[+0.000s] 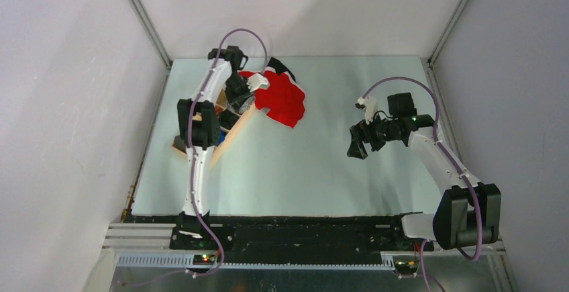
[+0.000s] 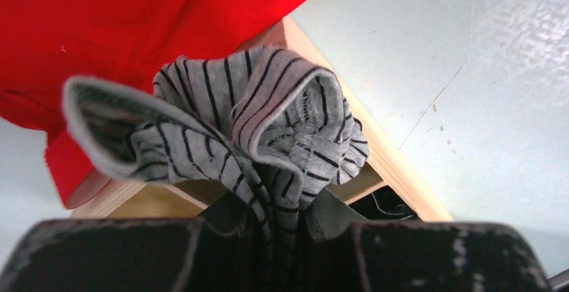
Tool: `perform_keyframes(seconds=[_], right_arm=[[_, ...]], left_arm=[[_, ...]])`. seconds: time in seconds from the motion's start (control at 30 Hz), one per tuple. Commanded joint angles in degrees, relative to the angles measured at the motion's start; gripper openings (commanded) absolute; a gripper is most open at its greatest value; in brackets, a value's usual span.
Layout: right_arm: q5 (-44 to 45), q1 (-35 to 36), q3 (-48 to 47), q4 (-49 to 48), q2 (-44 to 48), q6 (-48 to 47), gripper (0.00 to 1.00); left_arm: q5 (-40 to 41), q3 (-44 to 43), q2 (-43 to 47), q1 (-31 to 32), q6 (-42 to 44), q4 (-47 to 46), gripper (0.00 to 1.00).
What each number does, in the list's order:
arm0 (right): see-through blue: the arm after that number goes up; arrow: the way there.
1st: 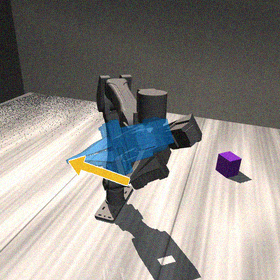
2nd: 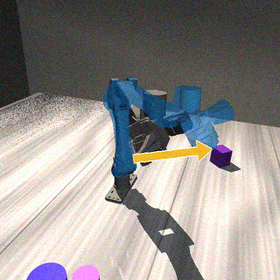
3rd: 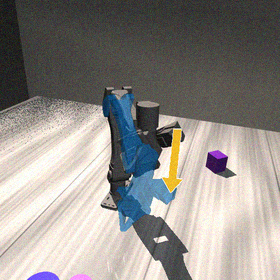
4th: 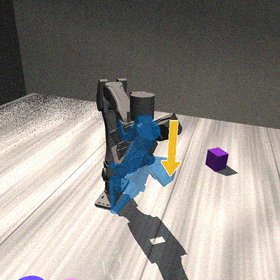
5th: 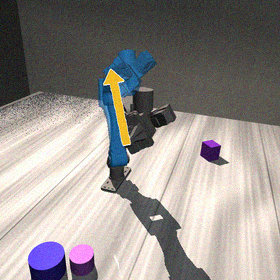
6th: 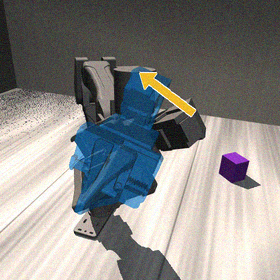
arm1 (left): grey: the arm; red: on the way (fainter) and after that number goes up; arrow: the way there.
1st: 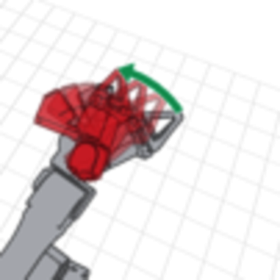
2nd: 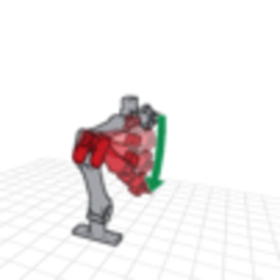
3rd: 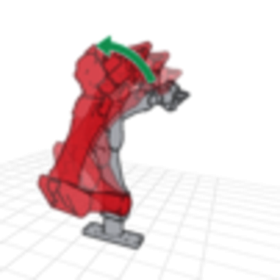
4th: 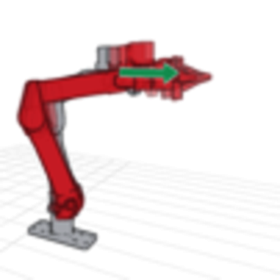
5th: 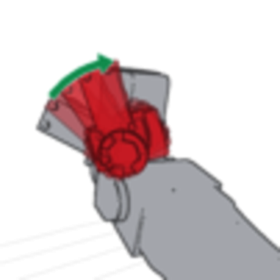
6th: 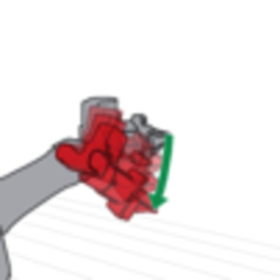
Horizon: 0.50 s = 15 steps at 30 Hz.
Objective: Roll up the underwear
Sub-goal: Place the underwear in the storage box.
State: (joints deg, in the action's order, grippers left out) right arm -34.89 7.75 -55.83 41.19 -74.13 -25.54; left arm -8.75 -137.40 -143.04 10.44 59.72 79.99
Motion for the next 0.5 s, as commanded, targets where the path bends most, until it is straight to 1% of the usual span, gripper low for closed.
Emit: perform_keyframes(seconds=[0.0, 0.07, 0.1, 0.13, 0.17, 0.27, 0.3, 0.37, 0.4, 0.43, 0.47], right_arm=[[0.4, 0.1, 0.0, -1.4, 0.8, -0.2, 0.99], [0.8, 0.3, -0.2, -1.0, 0.6, -0.4, 0.99], [1.1, 0.5, -0.3, -0.8, 0.6, -0.5, 0.99], [1.3, 0.6, -0.5, -0.7, 0.6, -0.6, 0.99], [1.7, 0.9, -0.7, -0.6, 0.5, -0.6, 0.99], [2.5, 1.5, -1.4, -0.1, 0.2, -1.1, 1.0], [2.6, 1.8, -1.6, 0.0, 0.0, -1.2, 1.0], [3.0, 2.1, -2.0, 0.1, -0.2, -1.5, 0.99], [3.1, 2.2, -2.0, 0.1, -0.2, -1.8, 0.99], [3.2, 2.2, -2.2, 0.0, -0.2, -1.9, 0.99], [3.4, 2.2, -2.3, -0.2, -0.1, -1.9, 0.99]], left_arm=[[-17.8, 4.8, 0.6, -2.0, -8.5, -2.3, 0.01], [-22.5, 8.8, 2.5, -3.2, -11.4, -4.5, 0.06], [-23.2, 12.1, 3.8, -3.4, -12.4, -6.9, 0.11], [-24.1, 13.4, 4.3, -3.4, -14.4, -8.1, 0.13], [-24.4, 15.4, 5.2, -3.5, -16.1, -10.1, 0.16], [-23.2, 16.2, 5.8, -3.5, -19.6, -13.2, 0.27], [-20.9, 16.9, 6.5, -3.4, -23.1, -14.6, 0.3], [-18.7, 20.8, 9.0, -3.5, -29.7, -20.1, 0.43], [-18.2, 24.5, 11.7, -3.7, -31.0, -23.9, 0.58], [-17.0, 26.4, 13.4, -3.7, -32.4, -25.8, 0.64], [-16.4, 30.0, 16.6, -3.7, -32.7, -29.1, 0.75]])
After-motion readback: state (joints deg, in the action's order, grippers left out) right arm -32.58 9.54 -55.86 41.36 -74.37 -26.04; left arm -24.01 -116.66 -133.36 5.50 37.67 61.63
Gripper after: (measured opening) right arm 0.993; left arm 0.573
